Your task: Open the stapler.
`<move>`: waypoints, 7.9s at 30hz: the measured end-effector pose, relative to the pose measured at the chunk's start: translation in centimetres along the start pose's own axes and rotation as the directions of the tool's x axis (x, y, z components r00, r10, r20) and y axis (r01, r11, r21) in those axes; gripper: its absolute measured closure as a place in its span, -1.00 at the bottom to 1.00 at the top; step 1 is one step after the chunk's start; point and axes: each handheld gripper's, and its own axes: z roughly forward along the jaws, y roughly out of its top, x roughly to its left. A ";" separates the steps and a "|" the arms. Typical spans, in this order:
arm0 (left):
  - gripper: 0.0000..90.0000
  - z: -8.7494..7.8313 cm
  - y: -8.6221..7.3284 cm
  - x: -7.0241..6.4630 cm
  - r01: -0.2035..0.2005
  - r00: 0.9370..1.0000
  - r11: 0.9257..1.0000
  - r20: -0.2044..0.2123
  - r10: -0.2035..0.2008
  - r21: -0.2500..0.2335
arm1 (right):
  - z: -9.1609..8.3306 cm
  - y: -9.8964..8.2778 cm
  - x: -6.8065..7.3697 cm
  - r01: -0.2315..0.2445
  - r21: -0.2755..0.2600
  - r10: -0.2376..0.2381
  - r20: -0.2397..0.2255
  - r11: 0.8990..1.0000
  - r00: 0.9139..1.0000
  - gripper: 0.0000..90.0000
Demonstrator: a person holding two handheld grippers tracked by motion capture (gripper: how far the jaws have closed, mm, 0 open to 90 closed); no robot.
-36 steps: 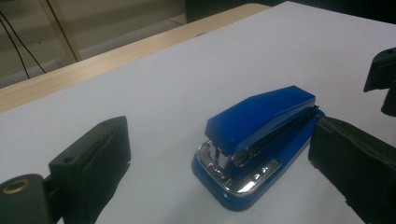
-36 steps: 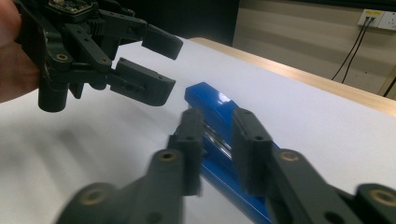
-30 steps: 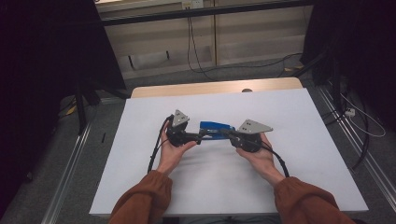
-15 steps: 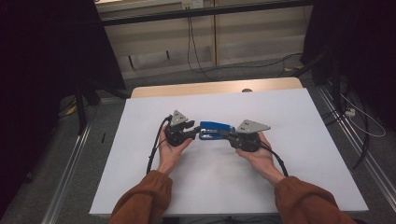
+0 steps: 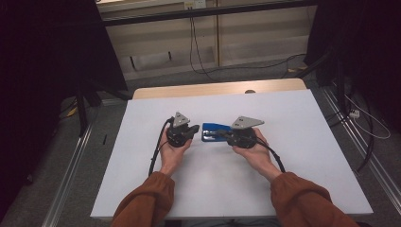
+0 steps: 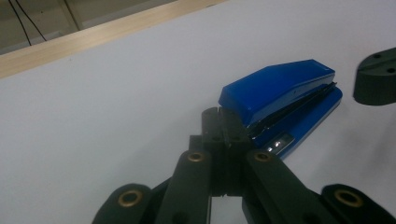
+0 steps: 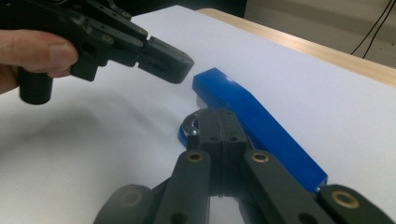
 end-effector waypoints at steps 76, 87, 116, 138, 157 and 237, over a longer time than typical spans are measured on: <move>1.00 1.2 1.1 -0.2 0.002 0.999 1.000 0.051 -0.003 0.003 | 5.0 0.2 1.0 -0.017 0.185 0.009 0.046 0.983 0.999 1.00; 1.00 1.1 1.4 -0.3 0.022 0.998 1.000 0.058 -0.021 -0.012 | 4.9 0.1 0.7 -0.024 0.186 0.019 0.030 0.982 0.999 1.00; 1.00 0.8 3.1 -1.0 0.030 0.998 0.998 0.064 -0.026 -0.059 | 5.1 0.0 0.7 -0.034 0.169 0.030 0.025 0.985 0.999 1.00; 1.00 1.0 2.9 -0.7 0.035 0.997 0.998 0.067 -0.031 -0.057 | 3.7 0.5 1.0 -0.045 0.098 0.040 0.057 0.994 0.998 1.00; 1.00 1.3 2.7 -0.4 0.040 0.997 0.998 0.075 -0.037 -0.046 | 4.3 0.7 1.6 -0.013 0.010 0.012 0.170 1.000 0.985 1.00; 1.00 2.8 0.4 -0.1 0.019 0.995 1.000 0.095 -0.021 0.024 | 3.7 1.7 1.1 0.003 -0.019 0.002 0.218 1.000 0.976 1.00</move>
